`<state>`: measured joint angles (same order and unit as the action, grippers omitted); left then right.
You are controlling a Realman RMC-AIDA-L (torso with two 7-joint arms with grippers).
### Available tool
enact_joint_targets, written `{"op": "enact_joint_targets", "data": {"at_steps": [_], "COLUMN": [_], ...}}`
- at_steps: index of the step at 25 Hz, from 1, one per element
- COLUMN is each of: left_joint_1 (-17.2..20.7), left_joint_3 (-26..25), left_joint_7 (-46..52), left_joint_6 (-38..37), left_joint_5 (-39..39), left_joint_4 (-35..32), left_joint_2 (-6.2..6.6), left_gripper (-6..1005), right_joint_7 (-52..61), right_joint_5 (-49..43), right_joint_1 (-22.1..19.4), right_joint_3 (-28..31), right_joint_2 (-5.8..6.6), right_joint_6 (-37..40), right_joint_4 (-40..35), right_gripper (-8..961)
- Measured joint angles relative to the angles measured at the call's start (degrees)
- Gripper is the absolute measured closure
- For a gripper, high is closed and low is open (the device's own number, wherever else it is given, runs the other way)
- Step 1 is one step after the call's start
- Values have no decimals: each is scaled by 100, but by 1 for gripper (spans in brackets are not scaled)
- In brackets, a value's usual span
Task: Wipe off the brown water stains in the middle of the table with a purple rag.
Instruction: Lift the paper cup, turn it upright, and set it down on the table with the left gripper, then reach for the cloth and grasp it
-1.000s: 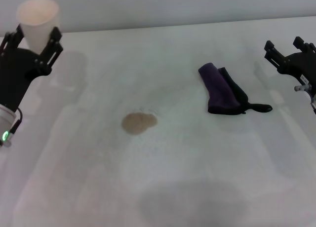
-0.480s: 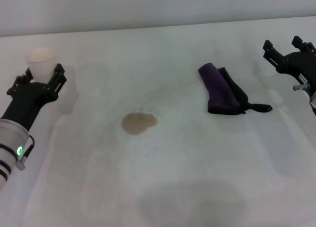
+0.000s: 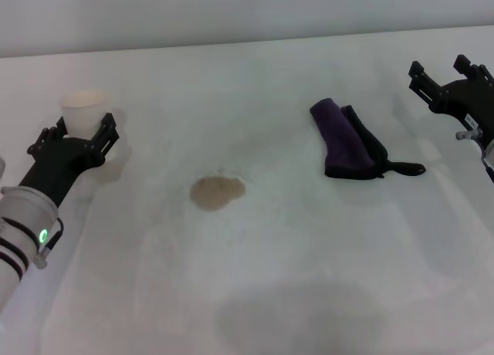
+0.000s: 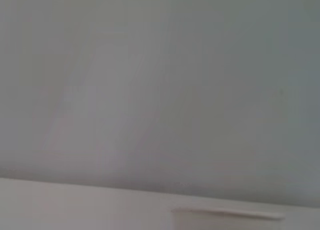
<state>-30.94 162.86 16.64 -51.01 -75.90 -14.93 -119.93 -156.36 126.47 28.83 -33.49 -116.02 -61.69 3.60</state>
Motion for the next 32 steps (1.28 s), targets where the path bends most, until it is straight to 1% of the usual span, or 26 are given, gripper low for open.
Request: {"op": "enact_joint_targets", "data": {"at_steps": [7,14,22,26,32], "left_joint_1": [122,187,296,334,575], "left_joint_3": [0,1,1,0,0], "left_joint_7": [-40,-56,-603,-682,-676], "left_joint_6": [4,9,11,14,-57], "left_joint_5": [246,310,426,430,460], "left_joint_4": [-28,-41,-189,-220,-328], "left_joint_2": [-20,-30,-30,-32,-8], "left_gripper": [222,215,187,173,112], "right_joint_7": [0,0,0,0,0], "right_joint_5": [0,0,0,0,0], "right_joint_1": [12,27,27,26,19], "right_joint_3": [0,0,0,0,0], "right_joint_2": [7,9,9,9,9], "right_joint_6": [0,-13,-32,-35,-36], "right_joint_4": [0,0,0,0,0], "right_gripper": [83,84,84,84,84]}}
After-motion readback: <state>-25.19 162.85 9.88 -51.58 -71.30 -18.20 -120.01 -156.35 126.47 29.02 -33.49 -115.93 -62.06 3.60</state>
